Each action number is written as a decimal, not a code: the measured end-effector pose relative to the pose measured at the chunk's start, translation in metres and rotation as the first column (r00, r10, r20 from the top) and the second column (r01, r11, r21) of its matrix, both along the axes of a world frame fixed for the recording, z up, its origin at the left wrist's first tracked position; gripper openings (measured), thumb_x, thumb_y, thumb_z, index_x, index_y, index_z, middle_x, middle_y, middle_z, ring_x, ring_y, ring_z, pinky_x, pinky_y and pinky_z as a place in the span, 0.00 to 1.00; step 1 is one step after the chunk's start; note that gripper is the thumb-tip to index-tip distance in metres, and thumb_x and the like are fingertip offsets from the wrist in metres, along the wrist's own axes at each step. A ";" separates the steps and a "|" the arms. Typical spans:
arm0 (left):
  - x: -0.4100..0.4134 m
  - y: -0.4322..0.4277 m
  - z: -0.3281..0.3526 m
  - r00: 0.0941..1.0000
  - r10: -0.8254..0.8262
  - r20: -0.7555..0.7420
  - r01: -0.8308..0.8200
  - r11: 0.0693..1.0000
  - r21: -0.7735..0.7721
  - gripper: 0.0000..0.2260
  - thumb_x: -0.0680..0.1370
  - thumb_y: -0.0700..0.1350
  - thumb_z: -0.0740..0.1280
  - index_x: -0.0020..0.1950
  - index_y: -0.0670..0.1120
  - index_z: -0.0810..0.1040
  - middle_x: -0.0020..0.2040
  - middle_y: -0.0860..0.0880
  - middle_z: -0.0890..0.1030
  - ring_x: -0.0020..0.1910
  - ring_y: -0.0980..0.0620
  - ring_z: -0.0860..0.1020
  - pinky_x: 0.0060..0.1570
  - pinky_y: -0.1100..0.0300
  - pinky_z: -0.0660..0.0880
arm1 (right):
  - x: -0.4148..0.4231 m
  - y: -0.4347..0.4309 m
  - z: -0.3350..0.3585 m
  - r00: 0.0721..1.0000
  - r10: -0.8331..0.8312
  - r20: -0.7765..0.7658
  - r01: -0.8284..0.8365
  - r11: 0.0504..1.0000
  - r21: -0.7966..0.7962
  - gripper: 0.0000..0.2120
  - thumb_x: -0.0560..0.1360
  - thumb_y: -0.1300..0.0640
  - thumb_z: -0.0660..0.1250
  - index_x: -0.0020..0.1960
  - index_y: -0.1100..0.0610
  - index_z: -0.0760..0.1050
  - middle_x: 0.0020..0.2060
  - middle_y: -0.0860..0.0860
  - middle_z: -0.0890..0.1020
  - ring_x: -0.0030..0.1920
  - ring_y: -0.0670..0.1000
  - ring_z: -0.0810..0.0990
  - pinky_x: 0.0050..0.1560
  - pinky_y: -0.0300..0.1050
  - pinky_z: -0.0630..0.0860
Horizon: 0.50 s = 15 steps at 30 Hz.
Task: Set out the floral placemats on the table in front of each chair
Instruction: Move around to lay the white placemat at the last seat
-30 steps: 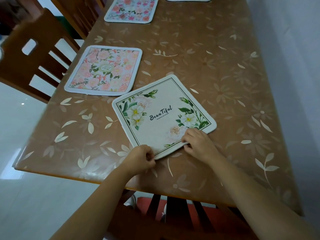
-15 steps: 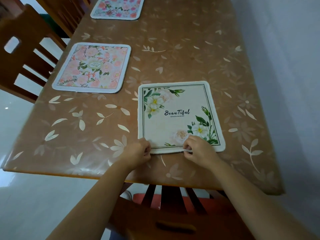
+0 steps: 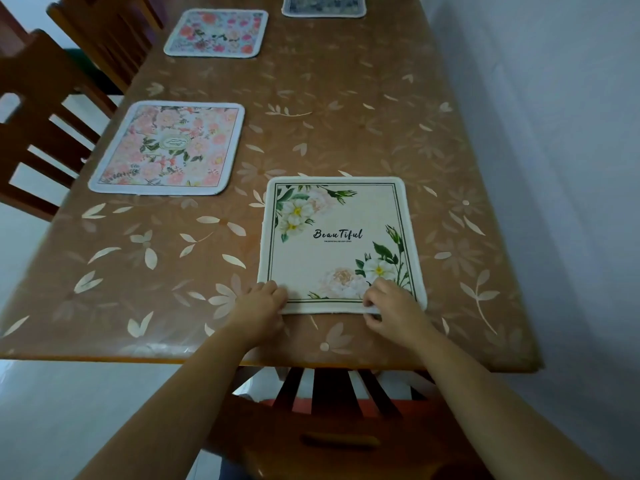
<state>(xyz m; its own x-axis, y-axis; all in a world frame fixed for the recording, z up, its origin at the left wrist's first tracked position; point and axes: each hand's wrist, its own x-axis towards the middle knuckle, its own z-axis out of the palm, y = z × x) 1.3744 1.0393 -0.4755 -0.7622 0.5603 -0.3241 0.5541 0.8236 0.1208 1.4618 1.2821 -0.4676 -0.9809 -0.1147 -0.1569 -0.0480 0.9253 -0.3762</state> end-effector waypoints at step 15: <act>0.000 0.004 0.007 0.999 0.026 -0.025 -0.027 0.998 -0.049 0.10 0.73 0.46 0.64 0.50 0.43 0.75 0.51 0.45 0.78 0.53 0.45 0.75 0.54 0.54 0.67 | 0.007 0.012 0.001 0.995 -0.088 0.035 0.086 0.994 0.063 0.07 0.71 0.59 0.64 0.48 0.59 0.72 0.49 0.54 0.73 0.52 0.54 0.70 0.55 0.46 0.68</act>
<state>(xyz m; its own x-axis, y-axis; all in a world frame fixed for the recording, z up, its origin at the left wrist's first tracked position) 1.3747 1.0430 -0.4681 -0.7846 0.5234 -0.3325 0.5340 0.8428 0.0665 1.4685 1.2943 -0.4666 -0.9800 -0.0184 -0.1982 0.0468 0.9466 -0.3191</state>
